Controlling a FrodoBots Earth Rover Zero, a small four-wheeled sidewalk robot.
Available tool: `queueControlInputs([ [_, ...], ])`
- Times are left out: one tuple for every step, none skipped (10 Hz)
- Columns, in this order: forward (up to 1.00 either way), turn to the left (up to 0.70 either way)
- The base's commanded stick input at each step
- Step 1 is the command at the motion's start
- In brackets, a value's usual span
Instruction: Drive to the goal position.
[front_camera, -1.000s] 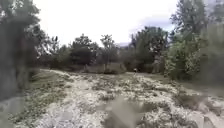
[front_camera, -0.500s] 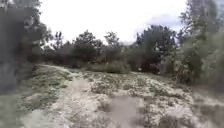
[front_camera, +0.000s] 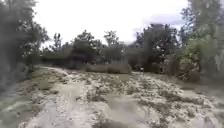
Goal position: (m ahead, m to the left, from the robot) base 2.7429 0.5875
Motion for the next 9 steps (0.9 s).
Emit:
queueControlInputs([
  [0.85,0.0],
  [0.85,0.0],
  [0.85,0.0],
  [0.85,0.0],
  [0.85,0.0],
  [0.85,0.0],
  [0.85,-0.2],
  [0.85,-0.34],
  [0.85,-0.34],
])
